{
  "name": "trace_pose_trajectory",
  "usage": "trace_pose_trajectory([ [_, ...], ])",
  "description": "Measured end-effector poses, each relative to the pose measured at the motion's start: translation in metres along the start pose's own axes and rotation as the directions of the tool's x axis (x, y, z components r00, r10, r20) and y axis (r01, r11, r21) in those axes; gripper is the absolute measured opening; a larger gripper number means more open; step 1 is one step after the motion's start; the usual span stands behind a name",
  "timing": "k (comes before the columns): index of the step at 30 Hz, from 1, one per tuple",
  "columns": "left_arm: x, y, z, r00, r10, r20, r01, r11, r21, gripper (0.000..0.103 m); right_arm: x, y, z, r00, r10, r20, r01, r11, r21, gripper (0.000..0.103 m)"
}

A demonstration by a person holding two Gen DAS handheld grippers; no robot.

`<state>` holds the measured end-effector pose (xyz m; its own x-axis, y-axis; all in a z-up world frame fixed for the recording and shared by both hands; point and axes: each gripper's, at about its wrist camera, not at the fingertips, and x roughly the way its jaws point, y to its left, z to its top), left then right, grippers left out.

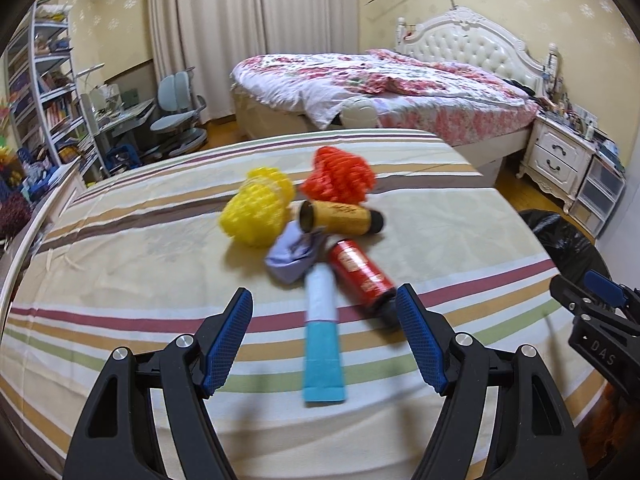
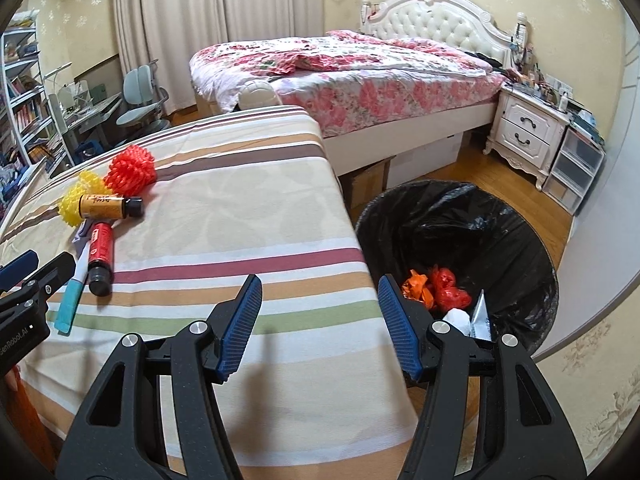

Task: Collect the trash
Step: 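Close the left tool on the white-and-teal marker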

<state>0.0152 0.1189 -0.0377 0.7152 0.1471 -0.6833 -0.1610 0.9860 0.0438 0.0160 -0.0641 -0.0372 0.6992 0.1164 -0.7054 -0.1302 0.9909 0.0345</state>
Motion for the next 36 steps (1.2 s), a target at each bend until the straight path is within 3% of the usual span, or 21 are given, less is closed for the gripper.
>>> trace_pose_trajectory([
  [11, 0.015, 0.020, -0.005, 0.998, -0.009, -0.063, 0.008, 1.000, -0.022, 0.072, 0.004, 0.025, 0.003, 1.000, 0.020, -0.013, -0.020, 0.999, -0.047, 0.059],
  [17, 0.026, 0.015, -0.009, 0.989, -0.049, -0.137, 0.051, 0.999, 0.013, 0.054, 0.005, 0.031, 0.003, 0.999, 0.028, -0.020, -0.029, 0.998, -0.057, 0.059],
  [20, 0.021, 0.016, -0.012, 0.990, -0.061, -0.129, 0.064, 0.998, 0.024, 0.045, 0.005, 0.032, 0.004, 0.999, 0.030, -0.019, -0.032, 0.998, -0.061, 0.059],
  [22, 0.018, 0.015, -0.015, 0.991, -0.063, -0.121, 0.067, 0.997, 0.035, 0.030, 0.005, 0.033, 0.004, 0.999, 0.031, -0.019, -0.032, 0.997, -0.064, 0.059],
  [24, 0.016, 0.015, -0.017, 0.991, -0.068, -0.115, 0.073, 0.996, 0.045, 0.022, 0.005, 0.034, 0.004, 0.999, 0.032, -0.018, -0.034, 0.997, -0.066, 0.059],
  [36, 0.000, 0.029, -0.019, 0.988, -0.119, -0.093, 0.122, 0.992, 0.017, 0.018, 0.003, 0.048, 0.003, 0.999, 0.048, -0.020, -0.050, 0.994, -0.095, 0.059],
])
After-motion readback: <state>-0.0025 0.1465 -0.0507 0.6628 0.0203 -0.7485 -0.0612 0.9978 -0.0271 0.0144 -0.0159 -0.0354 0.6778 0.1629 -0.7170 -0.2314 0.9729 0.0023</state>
